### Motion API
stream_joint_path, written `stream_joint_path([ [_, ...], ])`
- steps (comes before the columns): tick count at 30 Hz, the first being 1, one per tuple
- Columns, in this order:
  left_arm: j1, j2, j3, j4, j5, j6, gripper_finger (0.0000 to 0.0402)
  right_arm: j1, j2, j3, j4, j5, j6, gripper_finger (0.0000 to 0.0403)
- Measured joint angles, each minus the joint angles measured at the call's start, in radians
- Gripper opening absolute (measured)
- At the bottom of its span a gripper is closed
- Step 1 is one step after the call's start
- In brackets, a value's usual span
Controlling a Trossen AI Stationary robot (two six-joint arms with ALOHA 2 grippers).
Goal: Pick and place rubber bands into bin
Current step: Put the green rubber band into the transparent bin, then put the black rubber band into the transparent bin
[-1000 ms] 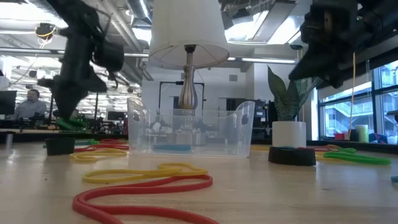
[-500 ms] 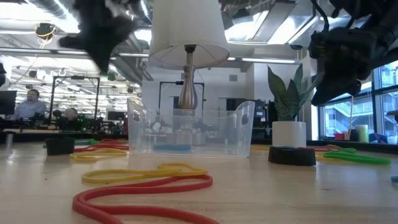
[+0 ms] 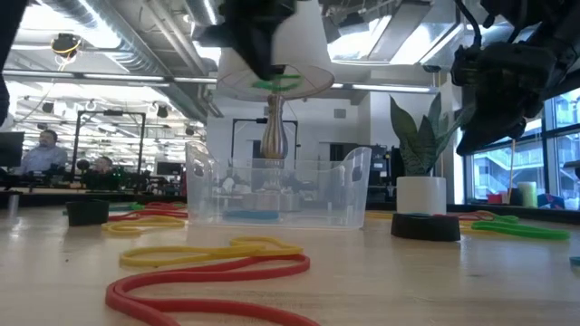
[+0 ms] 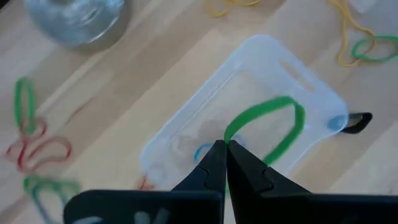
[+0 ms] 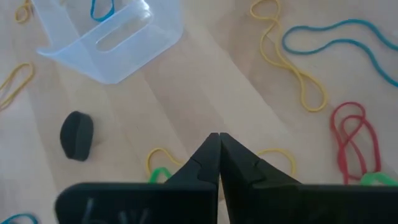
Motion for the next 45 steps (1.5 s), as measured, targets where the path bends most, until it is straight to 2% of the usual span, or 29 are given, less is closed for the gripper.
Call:
stream_joint_path([
  [7,0.013,0.170,0.138,0.000,0.021,0.113,0.0002,0.001,0.000,0.000,0.001,-0.083,-0.001,0.0012],
  [21,0.036,0.373,0.142,-0.005,0.153,0.102,0.0003,0.002,0.000,0.000,0.003,-0.082,0.001,0.0012],
  [37,0.036,0.352,0.152,-0.029,0.165,0.080,0.0116,0.002,0.000,0.000,0.005,-0.082,0.001,0.0012],
  [41,0.024,0.314,0.179,-0.038,0.173,0.195,0.0114,0.002,0.000,0.000,0.012,-0.082,-0.004,0.0012],
  [45,-0.002,0.271,0.180,-0.035,0.174,0.328,0.0076,0.002,0.000,0.000,0.036,-0.082,0.000,0.0012],
])
